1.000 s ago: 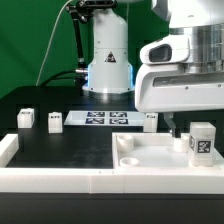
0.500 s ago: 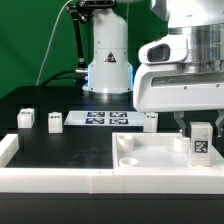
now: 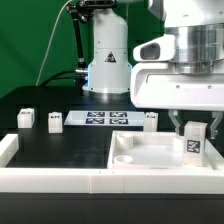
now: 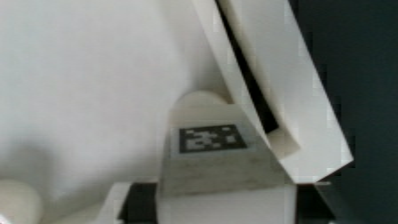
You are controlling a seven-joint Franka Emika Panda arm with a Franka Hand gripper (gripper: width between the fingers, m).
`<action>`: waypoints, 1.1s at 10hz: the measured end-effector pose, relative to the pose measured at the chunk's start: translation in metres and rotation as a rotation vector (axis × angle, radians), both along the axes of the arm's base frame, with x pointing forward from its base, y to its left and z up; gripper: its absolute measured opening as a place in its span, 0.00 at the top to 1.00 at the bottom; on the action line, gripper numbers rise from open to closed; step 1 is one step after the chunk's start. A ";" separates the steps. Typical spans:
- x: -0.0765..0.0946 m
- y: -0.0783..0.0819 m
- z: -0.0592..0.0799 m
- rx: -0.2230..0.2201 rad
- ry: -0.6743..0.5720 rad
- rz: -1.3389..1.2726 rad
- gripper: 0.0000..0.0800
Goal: Assemble one leg
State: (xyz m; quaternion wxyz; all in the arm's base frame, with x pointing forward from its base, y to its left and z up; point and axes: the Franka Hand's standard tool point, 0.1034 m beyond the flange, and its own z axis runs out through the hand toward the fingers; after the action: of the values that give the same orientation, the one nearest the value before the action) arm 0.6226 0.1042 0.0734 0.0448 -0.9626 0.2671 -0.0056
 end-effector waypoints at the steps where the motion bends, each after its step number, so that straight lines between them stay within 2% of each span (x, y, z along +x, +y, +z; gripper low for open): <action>1: -0.002 -0.008 0.000 -0.007 -0.007 -0.072 0.63; 4: -0.003 -0.025 0.000 -0.022 0.004 -0.306 0.62; 5: -0.003 -0.025 0.000 -0.024 0.003 -0.300 0.61; 6: -0.004 -0.025 -0.001 -0.022 0.004 -0.303 0.39; 7: -0.004 -0.025 -0.001 -0.022 0.005 -0.303 0.26; 8: -0.004 -0.025 -0.002 -0.022 0.005 -0.303 0.26; 9: -0.004 -0.025 -0.002 -0.022 0.005 -0.303 0.20; 11: -0.004 -0.025 -0.002 -0.022 0.006 -0.303 0.19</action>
Offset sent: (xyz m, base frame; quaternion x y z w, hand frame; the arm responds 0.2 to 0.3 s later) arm 0.0000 0.0000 0.0000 0.0000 0.0000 0.3146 0.9492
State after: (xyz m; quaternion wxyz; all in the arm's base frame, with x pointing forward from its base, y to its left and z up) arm 0.6186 0.0793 0.0712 0.0319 -0.9117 0.4094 -0.0125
